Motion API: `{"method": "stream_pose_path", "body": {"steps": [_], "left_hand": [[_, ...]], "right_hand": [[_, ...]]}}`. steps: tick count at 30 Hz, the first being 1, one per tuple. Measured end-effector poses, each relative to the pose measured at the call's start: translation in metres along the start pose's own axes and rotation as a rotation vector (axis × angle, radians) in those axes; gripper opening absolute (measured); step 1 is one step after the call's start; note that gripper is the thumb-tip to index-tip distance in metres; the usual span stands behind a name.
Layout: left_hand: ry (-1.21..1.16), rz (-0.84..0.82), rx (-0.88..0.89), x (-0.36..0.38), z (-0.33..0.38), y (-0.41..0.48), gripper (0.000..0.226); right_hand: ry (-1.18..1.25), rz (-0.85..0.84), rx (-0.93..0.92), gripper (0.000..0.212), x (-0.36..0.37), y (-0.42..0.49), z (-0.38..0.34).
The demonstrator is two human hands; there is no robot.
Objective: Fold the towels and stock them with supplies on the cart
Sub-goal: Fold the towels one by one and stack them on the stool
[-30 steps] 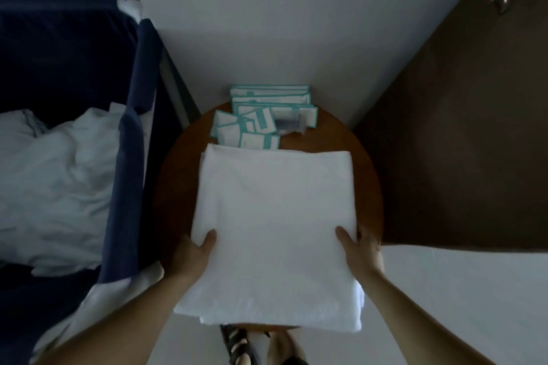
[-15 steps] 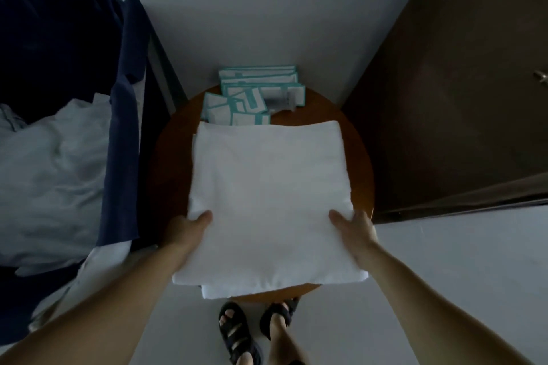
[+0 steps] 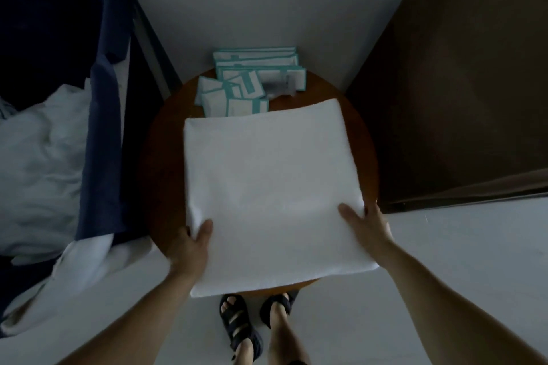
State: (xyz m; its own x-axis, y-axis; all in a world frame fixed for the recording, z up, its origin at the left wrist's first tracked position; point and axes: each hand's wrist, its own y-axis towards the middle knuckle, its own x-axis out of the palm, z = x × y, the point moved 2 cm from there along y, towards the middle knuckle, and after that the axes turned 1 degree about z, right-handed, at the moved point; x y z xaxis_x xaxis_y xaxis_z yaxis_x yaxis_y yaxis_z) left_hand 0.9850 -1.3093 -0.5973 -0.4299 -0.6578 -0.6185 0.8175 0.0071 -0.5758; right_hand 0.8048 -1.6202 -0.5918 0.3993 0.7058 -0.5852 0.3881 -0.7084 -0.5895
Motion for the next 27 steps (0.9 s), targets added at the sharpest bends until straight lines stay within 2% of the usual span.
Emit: {"method": "stream_pose_path", "body": {"steps": [3,9,14,18,23,25,27], "left_hand": [[0.026,0.030,0.057,-0.003,0.006,0.012,0.059],[-0.072,0.073,0.225,-0.020,0.026,0.012,0.042],[0.074,0.002,0.154,-0.009,0.007,0.027,0.042],[0.158,0.029,0.147,-0.002,0.003,0.036,0.040],[0.127,0.048,0.057,-0.002,0.006,0.027,0.058],[0.240,0.157,0.170,-0.007,0.018,0.022,0.072],[0.461,0.264,0.501,-0.007,0.040,0.017,0.079]], "right_hand": [[-0.018,0.010,0.026,0.061,0.004,0.004,0.004],[-0.067,0.137,-0.104,0.051,-0.001,0.002,-0.017],[-0.128,0.083,-0.023,0.039,0.017,0.000,0.004],[-0.192,0.138,-0.022,0.035,0.028,0.000,0.011],[-0.242,0.167,-0.025,0.040,0.029,-0.004,0.010],[-0.349,0.248,-0.102,0.058,0.025,-0.003,0.004],[-0.497,0.366,-0.312,0.075,0.025,-0.004,-0.013]]}}
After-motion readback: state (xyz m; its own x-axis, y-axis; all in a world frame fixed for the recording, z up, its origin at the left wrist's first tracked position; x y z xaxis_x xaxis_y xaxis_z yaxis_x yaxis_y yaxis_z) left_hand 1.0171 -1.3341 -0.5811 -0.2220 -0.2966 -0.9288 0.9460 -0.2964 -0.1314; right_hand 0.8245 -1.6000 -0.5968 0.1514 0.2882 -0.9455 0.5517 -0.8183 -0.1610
